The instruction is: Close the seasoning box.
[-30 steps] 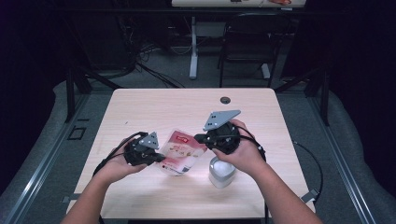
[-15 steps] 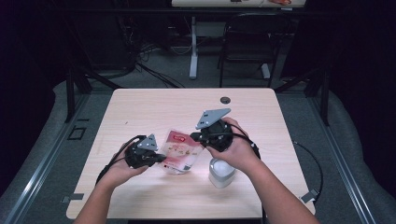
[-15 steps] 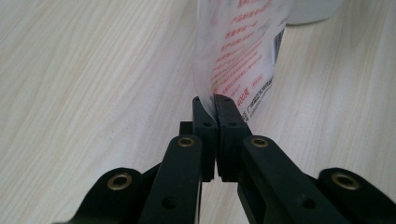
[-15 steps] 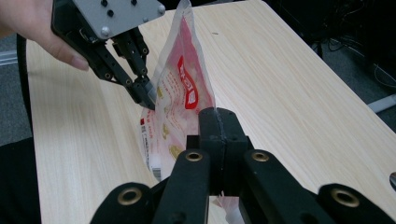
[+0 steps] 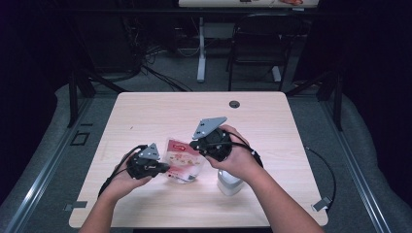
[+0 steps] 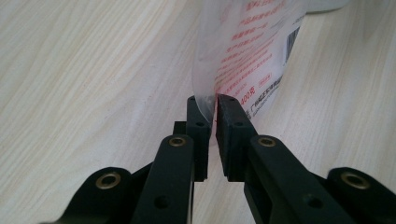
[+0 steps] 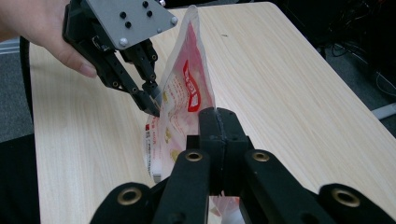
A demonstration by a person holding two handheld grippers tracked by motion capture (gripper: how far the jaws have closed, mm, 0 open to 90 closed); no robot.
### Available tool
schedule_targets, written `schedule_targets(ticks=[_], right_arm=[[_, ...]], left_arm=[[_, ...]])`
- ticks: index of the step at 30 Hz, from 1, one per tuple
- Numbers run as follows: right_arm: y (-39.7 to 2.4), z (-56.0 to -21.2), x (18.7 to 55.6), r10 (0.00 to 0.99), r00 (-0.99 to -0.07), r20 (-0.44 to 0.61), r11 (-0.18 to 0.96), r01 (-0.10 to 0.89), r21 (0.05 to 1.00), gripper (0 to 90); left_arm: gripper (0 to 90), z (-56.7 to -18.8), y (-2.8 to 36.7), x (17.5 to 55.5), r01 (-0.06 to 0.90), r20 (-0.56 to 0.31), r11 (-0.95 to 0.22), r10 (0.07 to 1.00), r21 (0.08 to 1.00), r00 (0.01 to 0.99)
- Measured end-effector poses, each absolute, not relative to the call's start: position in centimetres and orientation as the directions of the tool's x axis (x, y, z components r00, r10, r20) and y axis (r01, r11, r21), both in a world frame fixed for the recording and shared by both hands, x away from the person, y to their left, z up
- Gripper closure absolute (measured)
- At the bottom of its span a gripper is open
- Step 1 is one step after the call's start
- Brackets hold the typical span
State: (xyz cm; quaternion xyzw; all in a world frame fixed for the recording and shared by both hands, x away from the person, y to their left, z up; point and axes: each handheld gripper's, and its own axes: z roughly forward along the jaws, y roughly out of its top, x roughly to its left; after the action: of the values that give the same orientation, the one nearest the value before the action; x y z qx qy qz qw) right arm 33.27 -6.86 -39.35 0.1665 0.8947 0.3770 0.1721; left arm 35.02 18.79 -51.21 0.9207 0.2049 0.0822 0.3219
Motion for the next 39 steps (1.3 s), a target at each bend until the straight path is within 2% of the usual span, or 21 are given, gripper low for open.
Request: schedule_targets(ticks=[23, 39], right_arm=[[-6.3, -39.4, 32.8, 0.410, -0.901, -0.139, 0.631, 0.171, 0.756, 83.6], [-4.1, -39.7, 32.7, 0.388, -0.918, -0.079, 0.595, 0.184, 0.782, 68.3]], left_arm=[[68.4, -50.7, 19.7, 34.2, 0.349, -0.032, -0.668, 0.438, 0.657, 0.898], [60.3, -50.2, 21.2, 33.7, 0.359, -0.044, -0.641, 0.453, 0.679, 0.891]])
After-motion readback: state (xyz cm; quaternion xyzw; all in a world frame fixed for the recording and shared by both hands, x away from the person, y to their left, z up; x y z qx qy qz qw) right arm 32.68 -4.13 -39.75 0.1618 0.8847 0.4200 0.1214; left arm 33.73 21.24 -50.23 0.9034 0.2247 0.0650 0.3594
